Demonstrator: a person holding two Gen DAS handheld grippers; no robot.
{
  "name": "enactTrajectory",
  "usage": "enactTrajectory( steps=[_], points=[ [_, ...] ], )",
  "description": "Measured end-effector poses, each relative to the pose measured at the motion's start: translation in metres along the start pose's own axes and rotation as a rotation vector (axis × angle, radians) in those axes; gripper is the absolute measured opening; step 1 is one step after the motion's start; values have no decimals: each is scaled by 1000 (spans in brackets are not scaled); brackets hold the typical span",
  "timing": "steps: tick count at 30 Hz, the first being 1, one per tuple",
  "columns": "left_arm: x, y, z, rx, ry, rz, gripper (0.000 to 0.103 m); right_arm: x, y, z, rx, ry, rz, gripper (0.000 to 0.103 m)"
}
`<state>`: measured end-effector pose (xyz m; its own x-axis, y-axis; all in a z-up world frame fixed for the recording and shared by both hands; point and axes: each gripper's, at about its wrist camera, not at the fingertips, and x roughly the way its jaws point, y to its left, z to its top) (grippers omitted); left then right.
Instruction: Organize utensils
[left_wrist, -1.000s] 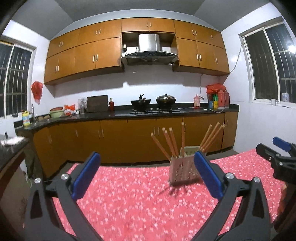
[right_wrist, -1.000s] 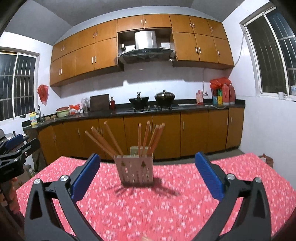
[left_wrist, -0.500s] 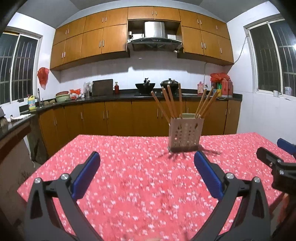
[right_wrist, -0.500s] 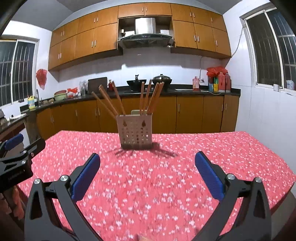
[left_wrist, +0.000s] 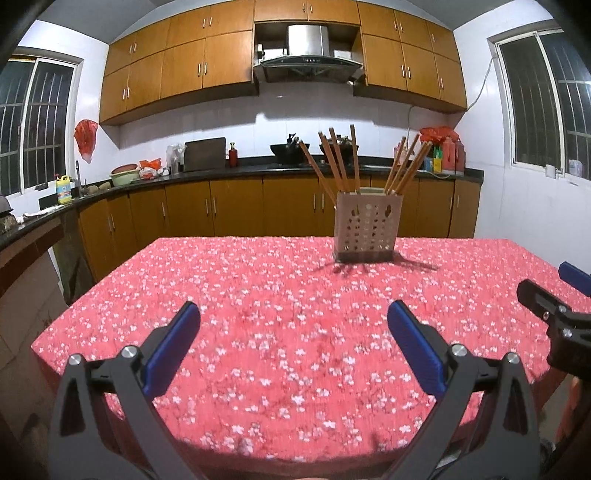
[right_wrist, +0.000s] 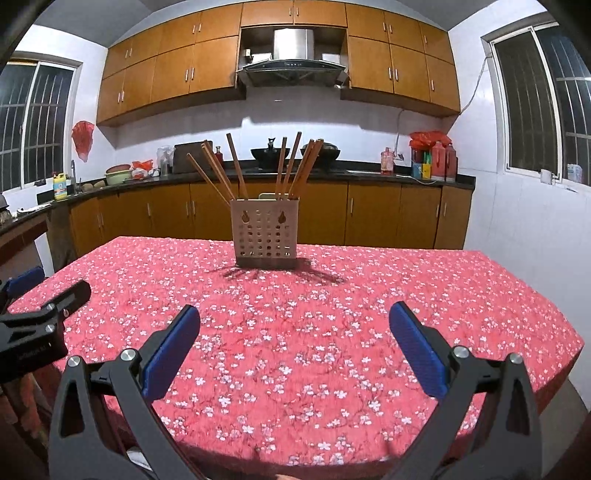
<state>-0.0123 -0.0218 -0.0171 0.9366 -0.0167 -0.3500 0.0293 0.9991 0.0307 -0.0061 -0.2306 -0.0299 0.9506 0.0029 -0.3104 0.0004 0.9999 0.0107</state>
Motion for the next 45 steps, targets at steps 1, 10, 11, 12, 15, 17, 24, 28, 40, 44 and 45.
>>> enactTrajectory(
  steps=[1, 10, 11, 12, 15, 17, 24, 28, 40, 44, 45],
  points=[
    [1, 0, -2, 1, 6, -1, 99, 0, 0, -1, 1, 4, 0, 101],
    [4, -3, -7, -4, 27, -2, 99, 1, 5, -9, -8, 26, 9, 101],
    [4, -3, -7, -5, 28, -3, 99, 1, 6, -10, -7, 28, 9, 101],
    [4, -4, -8, -5, 30, -4, 99, 1, 5, -11, -4, 33, 9, 101],
    [4, -6, -8, -6, 32, -10, 99, 2, 3, -11, 6, 42, 9, 101],
    [4, -7, -9, -6, 33, -13, 99, 3, 2, -12, 12, 45, 7, 101],
    [3, -12, -10, -1, 35, -17, 99, 2, 0, -13, 18, 49, 6, 101],
    [2, -13, -11, 0, 36, -18, 99, 2, 0, -13, 19, 49, 7, 101],
    [1, -13, -11, 0, 36, -19, 99, 2, 0, -13, 18, 48, 6, 101],
    [1, -13, -11, 0, 36, -19, 99, 2, 0, -13, 19, 49, 6, 101],
    [1, -13, -10, 0, 37, -19, 99, 2, 0, -13, 18, 49, 6, 101]
  ],
)
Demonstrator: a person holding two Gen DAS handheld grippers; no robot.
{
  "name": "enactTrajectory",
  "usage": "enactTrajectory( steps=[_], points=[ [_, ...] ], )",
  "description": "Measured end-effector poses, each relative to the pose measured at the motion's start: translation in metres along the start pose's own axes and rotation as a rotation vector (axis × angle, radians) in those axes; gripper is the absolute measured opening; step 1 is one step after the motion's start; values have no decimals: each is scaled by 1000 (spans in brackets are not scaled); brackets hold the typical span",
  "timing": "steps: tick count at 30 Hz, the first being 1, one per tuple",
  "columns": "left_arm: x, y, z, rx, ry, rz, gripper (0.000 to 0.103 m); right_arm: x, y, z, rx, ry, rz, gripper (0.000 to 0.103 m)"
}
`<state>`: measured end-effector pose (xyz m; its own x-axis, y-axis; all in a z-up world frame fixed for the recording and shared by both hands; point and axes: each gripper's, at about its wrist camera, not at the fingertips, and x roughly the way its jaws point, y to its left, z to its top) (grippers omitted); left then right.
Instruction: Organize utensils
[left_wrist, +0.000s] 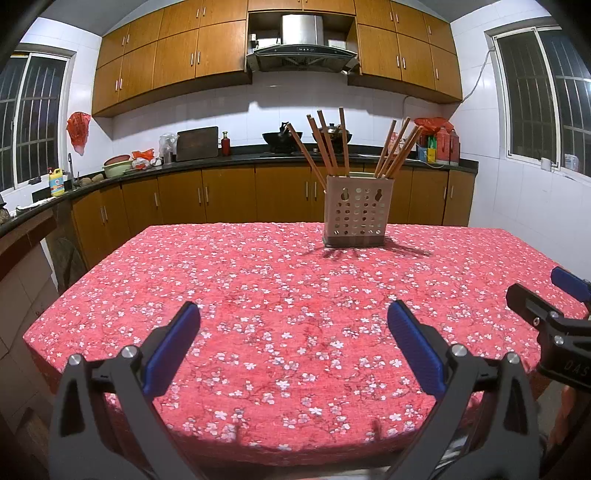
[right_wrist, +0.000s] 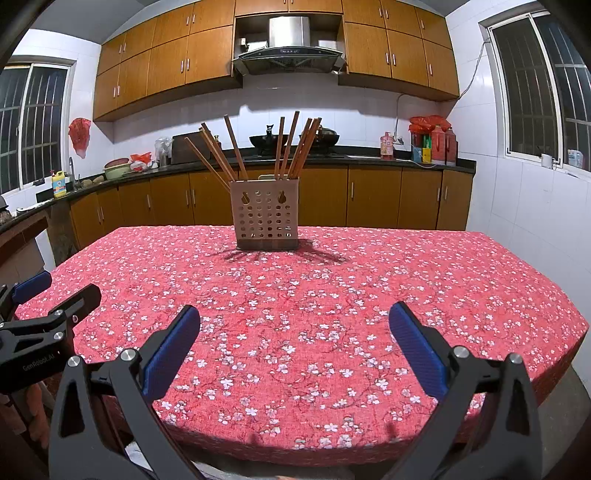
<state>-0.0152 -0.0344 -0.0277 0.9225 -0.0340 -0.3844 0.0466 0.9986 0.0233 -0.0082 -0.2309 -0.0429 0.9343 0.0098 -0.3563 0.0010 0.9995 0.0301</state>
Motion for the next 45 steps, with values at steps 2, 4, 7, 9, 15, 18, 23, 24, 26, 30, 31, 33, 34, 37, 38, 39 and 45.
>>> enactTrajectory(
  steps=[2, 4, 7, 9, 15, 18, 23, 24, 26, 30, 31, 33, 34, 37, 38, 39, 45],
  points=[
    [0, 0, 0, 0, 2, 0, 99, 0, 0, 0, 0, 0, 0, 101],
    [0, 0, 0, 0, 2, -1, 99, 0, 0, 0, 0, 0, 1, 101],
    [0, 0, 0, 1, 2, 0, 99, 0, 0, 0, 0, 0, 1, 101],
    [0, 0, 0, 0, 2, 0, 99, 0, 0, 0, 1, 0, 0, 101],
    [0, 0, 0, 0, 2, 0, 99, 0, 0, 0, 1, 0, 1, 101],
    [0, 0, 0, 0, 2, -1, 99, 0, 0, 0, 1, 0, 0, 101],
    [0, 0, 1, 0, 2, 0, 99, 0, 1, 0, 1, 0, 0, 101],
    [-1, 0, 1, 0, 3, 0, 99, 0, 1, 0, 1, 0, 0, 101],
    [0, 0, 1, -1, 3, 0, 99, 0, 1, 0, 1, 0, 0, 101],
    [2, 2, -1, -1, 6, -1, 99, 0, 1, 0, 1, 1, 0, 101],
    [2, 2, -2, -2, 7, -1, 99, 0, 1, 0, 1, 1, 0, 101],
    [2, 3, -2, -1, 7, -2, 99, 0, 1, 0, 1, 1, 0, 101],
    [2, 2, -2, -1, 7, -2, 99, 0, 1, 0, 2, 1, 0, 101],
    [2, 2, -2, -1, 7, -1, 99, 0, 1, 0, 1, 1, 0, 101],
    [2, 2, -2, -2, 7, 0, 99, 0, 1, 0, 1, 1, 0, 101],
    [2, 2, -2, -2, 8, 0, 99, 0, 1, 0, 1, 1, 0, 101],
    [2, 3, -3, -1, 8, -1, 99, 0, 1, 0, 2, 1, 0, 101]
  ],
)
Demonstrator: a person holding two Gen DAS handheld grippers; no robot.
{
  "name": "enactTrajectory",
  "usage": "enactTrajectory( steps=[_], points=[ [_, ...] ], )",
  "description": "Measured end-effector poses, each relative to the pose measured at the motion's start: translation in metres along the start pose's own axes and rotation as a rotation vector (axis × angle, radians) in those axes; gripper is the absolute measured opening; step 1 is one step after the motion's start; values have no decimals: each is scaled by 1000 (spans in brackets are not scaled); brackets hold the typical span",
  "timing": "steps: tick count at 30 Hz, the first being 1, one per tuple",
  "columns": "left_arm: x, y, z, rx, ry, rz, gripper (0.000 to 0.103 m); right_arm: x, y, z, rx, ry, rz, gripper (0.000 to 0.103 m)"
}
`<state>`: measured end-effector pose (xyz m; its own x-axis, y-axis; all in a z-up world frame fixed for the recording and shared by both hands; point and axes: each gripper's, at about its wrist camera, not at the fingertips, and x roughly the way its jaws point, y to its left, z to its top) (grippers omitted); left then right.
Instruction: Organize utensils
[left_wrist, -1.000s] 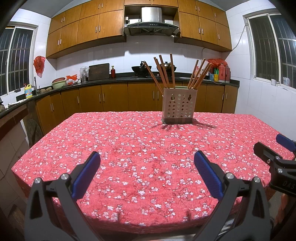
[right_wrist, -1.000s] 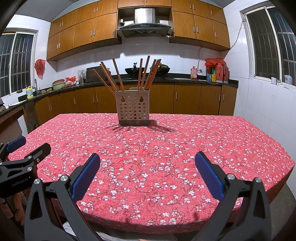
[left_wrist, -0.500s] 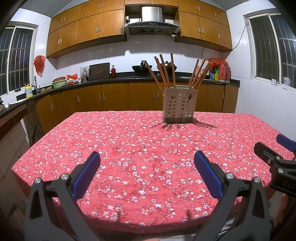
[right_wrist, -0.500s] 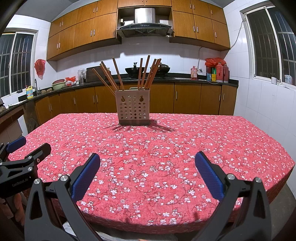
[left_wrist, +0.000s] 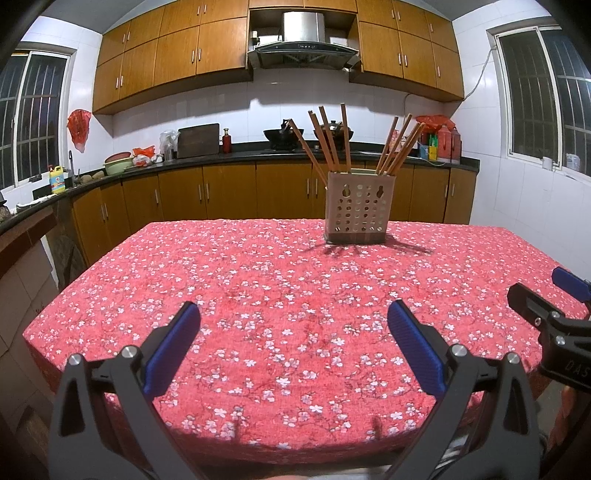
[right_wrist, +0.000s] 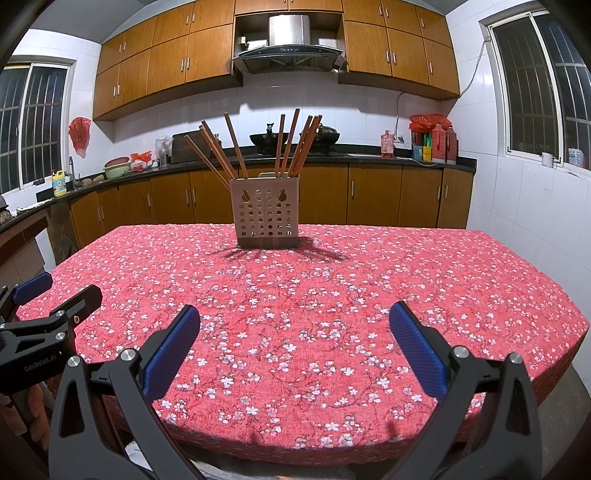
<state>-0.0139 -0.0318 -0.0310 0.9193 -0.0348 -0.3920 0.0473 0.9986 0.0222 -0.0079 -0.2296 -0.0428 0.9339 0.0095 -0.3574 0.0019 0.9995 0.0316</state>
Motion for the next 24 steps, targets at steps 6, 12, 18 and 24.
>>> enactTrajectory(
  steps=[6, 12, 18, 24],
  points=[
    [0, 0, 1, 0, 0, 0, 99, 0, 0, 0, 0, 0, 0, 101],
    [0, 0, 1, 0, 0, 0, 99, 0, 0, 0, 0, 0, 0, 101],
    [0, 1, 0, -1, 2, 0, 99, 0, 0, 1, 1, 1, 0, 101],
    [0, 1, 1, 0, 3, 1, 99, -1, 1, 0, 1, 2, 0, 101]
  ],
)
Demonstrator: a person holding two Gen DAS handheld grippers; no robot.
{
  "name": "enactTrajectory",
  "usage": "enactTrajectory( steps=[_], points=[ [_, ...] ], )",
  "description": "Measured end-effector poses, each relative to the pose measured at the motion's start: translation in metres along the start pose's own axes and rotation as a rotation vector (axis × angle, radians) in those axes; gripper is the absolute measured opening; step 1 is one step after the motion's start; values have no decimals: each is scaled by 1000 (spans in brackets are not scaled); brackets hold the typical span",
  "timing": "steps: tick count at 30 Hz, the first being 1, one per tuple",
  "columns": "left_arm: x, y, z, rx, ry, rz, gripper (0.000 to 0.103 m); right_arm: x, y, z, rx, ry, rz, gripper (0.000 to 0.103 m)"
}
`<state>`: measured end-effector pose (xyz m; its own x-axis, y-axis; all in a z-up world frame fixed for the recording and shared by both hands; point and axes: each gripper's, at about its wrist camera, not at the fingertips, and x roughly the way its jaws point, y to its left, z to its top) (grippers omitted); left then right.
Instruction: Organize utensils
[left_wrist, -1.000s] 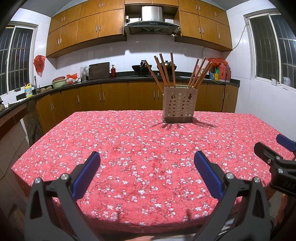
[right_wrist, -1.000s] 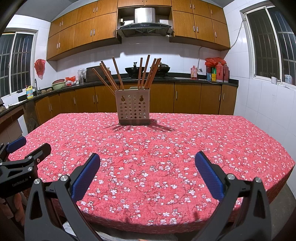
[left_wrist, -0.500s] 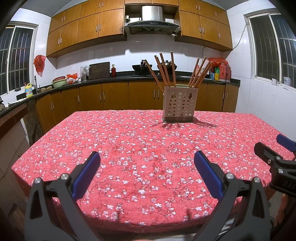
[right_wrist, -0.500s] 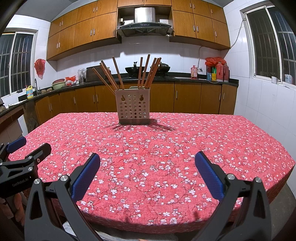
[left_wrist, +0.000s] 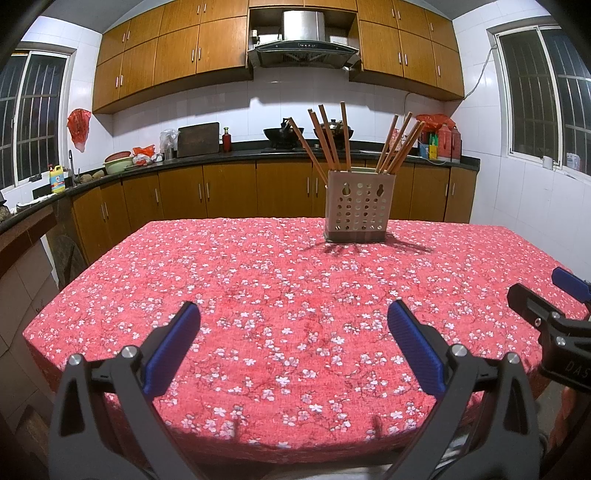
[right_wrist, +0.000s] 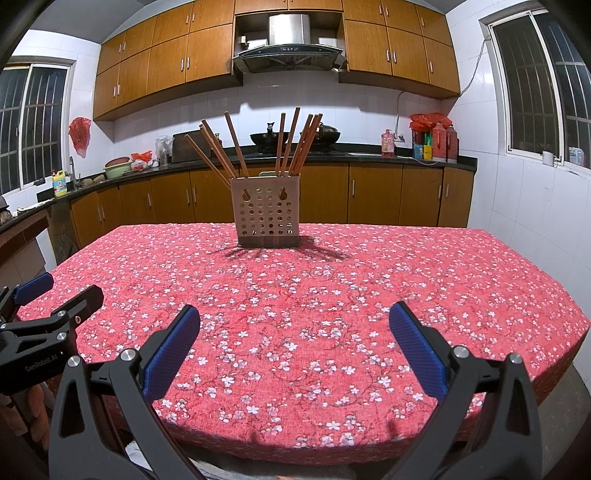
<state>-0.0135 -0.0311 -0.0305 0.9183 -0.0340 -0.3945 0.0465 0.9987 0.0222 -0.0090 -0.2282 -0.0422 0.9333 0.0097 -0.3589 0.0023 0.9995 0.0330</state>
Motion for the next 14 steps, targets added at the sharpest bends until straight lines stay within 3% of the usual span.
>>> enactTrajectory(
  steps=[14],
  points=[
    [3, 2, -6, -6, 8, 0, 99, 0, 0, 1, 0, 0, 0, 101]
  ],
)
